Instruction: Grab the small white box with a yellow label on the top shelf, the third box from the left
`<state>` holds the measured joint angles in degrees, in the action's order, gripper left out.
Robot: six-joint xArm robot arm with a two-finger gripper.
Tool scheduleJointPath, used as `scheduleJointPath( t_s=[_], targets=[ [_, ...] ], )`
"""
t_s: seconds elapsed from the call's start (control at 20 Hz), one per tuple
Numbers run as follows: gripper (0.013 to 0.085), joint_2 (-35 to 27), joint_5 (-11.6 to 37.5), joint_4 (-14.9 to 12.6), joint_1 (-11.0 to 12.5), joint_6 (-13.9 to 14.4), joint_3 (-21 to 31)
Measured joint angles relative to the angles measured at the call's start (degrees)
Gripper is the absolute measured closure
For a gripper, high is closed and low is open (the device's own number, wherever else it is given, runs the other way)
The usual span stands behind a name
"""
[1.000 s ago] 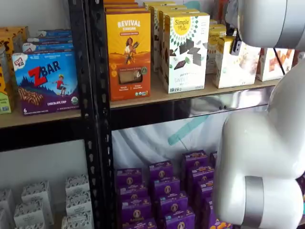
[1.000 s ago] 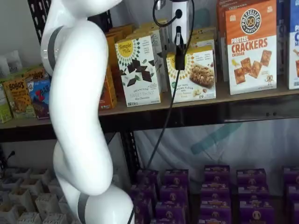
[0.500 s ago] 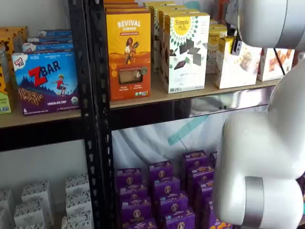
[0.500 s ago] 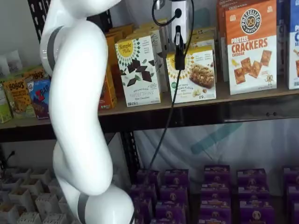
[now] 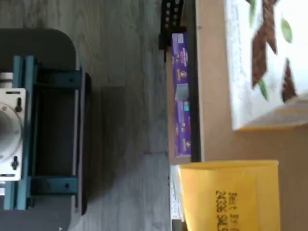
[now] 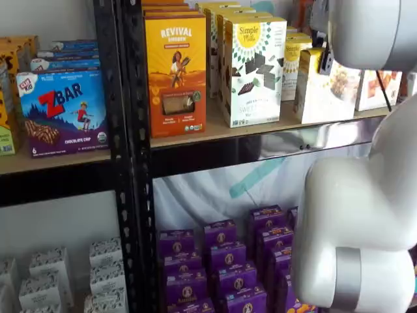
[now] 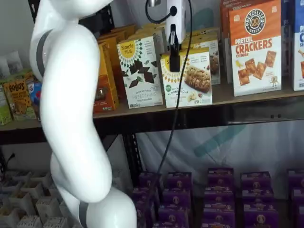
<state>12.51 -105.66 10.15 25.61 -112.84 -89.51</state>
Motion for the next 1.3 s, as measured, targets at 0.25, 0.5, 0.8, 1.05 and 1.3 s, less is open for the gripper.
scheduleJointPath(
  t_s=[0.25, 0.5, 0.8, 1.05, 1.3],
  targets=[
    [0.065, 4.42, -2.36, 0.48, 0.66, -0.26, 2.91],
    [0.065, 8.66, -3.41, -0.66, 0.05, 0.09, 6.35],
    [0.065, 14.31, -4.66, -1.32, -0.73, 0.78, 11.36],
    [0.065, 18.17, -5.46, -1.25, -1.19, 1.33, 14.72],
    [0.065, 20.45, -6.07, -1.11, -1.55, 1.78, 16.75]
  ],
)
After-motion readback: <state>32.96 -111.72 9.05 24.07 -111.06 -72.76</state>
